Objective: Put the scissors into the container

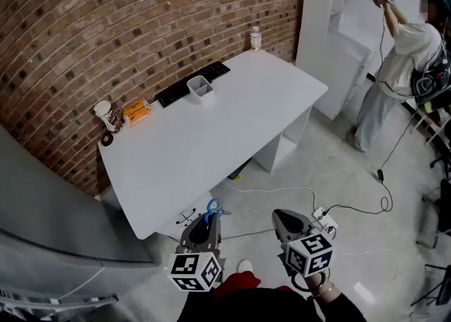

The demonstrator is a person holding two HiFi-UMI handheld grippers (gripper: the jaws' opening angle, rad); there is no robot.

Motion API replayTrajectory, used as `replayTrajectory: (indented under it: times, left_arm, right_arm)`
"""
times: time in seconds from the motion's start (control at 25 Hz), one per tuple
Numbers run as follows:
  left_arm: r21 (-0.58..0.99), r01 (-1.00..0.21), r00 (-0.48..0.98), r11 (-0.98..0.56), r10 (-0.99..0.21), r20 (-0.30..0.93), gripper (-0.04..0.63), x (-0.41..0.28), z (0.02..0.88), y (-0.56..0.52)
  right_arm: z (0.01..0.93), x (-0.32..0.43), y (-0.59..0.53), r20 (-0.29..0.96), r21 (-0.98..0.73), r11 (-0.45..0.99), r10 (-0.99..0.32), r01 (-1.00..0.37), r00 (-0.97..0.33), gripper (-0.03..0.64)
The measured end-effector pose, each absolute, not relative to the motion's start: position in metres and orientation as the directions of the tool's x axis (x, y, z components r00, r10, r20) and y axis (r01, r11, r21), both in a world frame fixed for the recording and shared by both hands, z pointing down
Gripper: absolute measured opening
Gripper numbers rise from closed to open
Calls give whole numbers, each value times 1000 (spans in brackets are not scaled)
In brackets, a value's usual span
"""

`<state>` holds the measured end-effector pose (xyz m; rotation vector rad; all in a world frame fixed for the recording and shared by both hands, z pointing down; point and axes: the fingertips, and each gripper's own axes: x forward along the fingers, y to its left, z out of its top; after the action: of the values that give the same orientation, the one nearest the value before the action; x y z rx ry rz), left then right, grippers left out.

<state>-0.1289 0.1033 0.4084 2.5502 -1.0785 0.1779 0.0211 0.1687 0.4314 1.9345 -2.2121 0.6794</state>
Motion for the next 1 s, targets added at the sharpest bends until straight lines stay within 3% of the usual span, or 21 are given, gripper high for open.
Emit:
replayTrajectory:
  times: [1.0]
  left_arm:
    - [284,-736,677,-615,-682,278,47,-105,415,41]
  right_arm:
    - [439,52,104,402,-261,86,-896,-961,-189,9]
